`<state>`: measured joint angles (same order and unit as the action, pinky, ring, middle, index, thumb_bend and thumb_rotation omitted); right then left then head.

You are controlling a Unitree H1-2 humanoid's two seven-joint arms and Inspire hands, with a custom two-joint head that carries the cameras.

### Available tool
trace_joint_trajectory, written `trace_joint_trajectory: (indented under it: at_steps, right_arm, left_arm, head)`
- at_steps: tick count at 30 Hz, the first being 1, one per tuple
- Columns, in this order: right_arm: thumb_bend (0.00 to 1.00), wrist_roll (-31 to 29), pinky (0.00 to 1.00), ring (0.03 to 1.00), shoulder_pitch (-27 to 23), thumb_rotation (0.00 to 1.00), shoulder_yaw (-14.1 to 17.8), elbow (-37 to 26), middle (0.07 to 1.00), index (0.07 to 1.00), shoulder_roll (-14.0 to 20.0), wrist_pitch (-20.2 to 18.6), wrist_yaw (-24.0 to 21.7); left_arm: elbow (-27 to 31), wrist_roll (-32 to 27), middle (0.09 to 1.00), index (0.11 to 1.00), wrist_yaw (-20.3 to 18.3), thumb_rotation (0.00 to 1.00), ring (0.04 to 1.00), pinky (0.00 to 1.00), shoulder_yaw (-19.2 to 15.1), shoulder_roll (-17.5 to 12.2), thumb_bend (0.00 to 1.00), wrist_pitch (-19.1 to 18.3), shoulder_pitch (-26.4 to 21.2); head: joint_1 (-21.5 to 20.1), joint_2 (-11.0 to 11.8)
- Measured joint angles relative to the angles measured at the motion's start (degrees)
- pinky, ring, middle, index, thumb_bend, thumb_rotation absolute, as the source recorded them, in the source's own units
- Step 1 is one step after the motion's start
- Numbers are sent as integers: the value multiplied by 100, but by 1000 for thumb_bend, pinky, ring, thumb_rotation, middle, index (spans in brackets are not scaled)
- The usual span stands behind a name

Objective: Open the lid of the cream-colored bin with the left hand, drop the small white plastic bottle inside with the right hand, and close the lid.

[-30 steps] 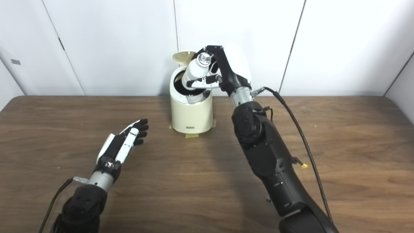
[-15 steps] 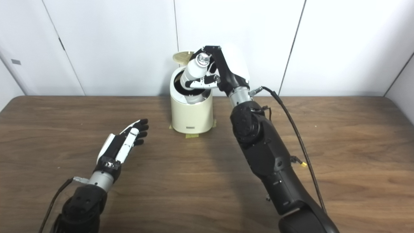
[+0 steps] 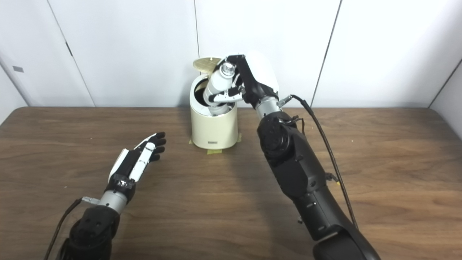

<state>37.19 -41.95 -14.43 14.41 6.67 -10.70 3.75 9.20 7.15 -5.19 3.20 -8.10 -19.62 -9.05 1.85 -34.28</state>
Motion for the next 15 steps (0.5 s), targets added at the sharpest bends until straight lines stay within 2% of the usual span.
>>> trace_joint_trajectory:
  at_steps: [2,4,8,9,10,15]
  right_arm:
    - [525,58,584,688,3,0,-23,0,519,483,32,-80,-18]
    - [521,85,605,699,1,0,-46,0,546,476,39,-138,-49]
    - [521,105,595,689,-1,0,-73,0,551,475,40,-191,-87]
    - [521,105,600,693,-1,73,-76,0,624,485,40,-191,-90]
    - [521,106,605,698,-1,98,-79,0,651,488,40,-191,-94]
    - [522,106,611,705,-1,125,-94,-1,677,492,43,-202,-129]
  left_arm:
    - [0,-7,889,927,-4,1000,874,879,0,-2,515,0,0]
    - [0,-2,885,927,-9,1000,869,870,5,-4,511,0,0]
    - [0,-16,886,930,-20,1000,874,894,2,-6,512,0,0]
    - [0,-21,887,931,-23,1000,873,889,1,-6,525,0,0]
    - [0,-20,885,930,-24,1000,871,886,2,-6,527,1,0]
    - [-2,-17,882,932,-23,1000,870,881,3,-9,525,33,0]
  head:
    - [-9,0]
    - [-9,-9]
    - [-9,-9]
    - [-9,-9]
    - [-9,-9]
    - [-9,-9]
